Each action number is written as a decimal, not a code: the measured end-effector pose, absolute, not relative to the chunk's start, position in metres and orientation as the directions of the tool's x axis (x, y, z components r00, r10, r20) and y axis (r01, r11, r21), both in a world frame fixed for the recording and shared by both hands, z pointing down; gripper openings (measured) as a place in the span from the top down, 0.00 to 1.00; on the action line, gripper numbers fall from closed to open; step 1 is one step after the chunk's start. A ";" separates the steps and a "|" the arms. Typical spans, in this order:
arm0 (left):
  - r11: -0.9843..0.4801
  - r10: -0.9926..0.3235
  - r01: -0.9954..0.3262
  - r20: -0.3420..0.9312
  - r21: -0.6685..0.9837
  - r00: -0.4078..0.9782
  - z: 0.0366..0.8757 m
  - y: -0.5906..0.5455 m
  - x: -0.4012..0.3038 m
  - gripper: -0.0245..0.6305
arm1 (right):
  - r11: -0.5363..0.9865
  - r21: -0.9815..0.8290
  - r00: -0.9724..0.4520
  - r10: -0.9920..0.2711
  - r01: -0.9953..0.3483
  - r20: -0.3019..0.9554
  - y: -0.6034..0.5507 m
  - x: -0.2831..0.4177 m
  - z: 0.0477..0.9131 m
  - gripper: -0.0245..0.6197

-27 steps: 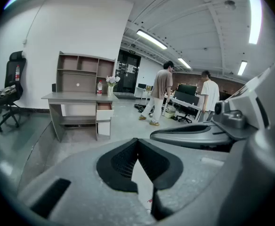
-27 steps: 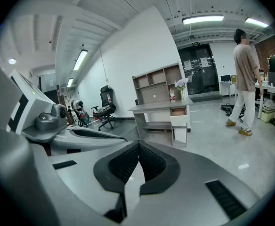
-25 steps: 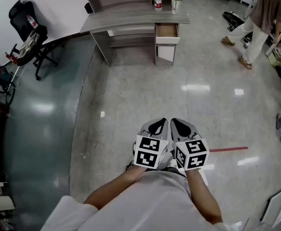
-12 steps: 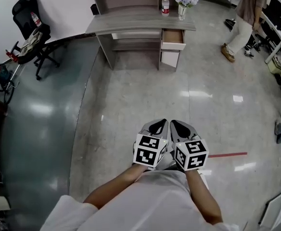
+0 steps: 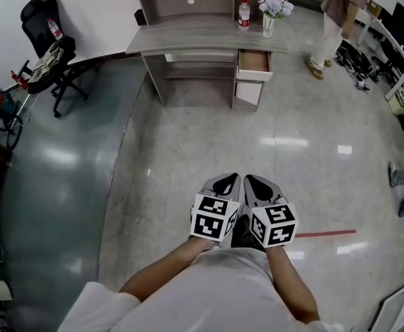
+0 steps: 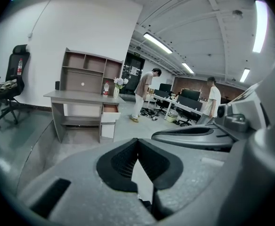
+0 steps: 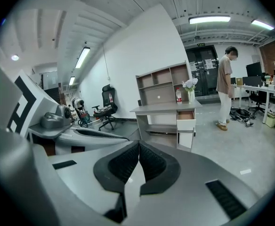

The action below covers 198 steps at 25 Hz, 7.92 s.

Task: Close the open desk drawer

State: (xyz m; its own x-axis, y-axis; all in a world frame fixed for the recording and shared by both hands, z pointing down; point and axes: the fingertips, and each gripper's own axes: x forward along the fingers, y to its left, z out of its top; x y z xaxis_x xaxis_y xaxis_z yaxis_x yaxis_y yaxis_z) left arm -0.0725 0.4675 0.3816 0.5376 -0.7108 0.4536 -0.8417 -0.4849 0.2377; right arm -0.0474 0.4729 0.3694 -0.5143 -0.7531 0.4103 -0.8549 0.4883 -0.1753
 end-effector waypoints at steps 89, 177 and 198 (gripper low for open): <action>-0.635 -0.466 -0.713 0.589 0.296 0.660 0.525 -0.151 -0.017 0.95 | -0.002 -0.583 -0.336 -0.816 -0.813 0.470 -0.137 0.042 0.557 0.96; -0.467 -0.559 -0.845 0.653 0.261 0.511 0.524 -0.257 0.014 0.95 | -0.279 -0.929 -0.417 -0.835 -0.244 0.360 -0.233 0.071 0.615 0.71; -0.388 -0.616 -0.890 0.651 0.240 0.444 0.519 -0.266 -0.010 0.95 | -0.196 -0.944 -0.466 -0.831 -0.265 0.303 -0.295 0.076 0.618 0.70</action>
State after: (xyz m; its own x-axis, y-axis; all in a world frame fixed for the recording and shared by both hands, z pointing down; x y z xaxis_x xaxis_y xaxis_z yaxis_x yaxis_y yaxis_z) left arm -0.0099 -0.2655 0.5191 0.4439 -0.6157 0.6510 -0.8899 -0.3877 0.2402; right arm 0.0756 -0.2954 0.6178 -0.4660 -0.8313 0.3030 -0.2651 -0.1956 -0.9442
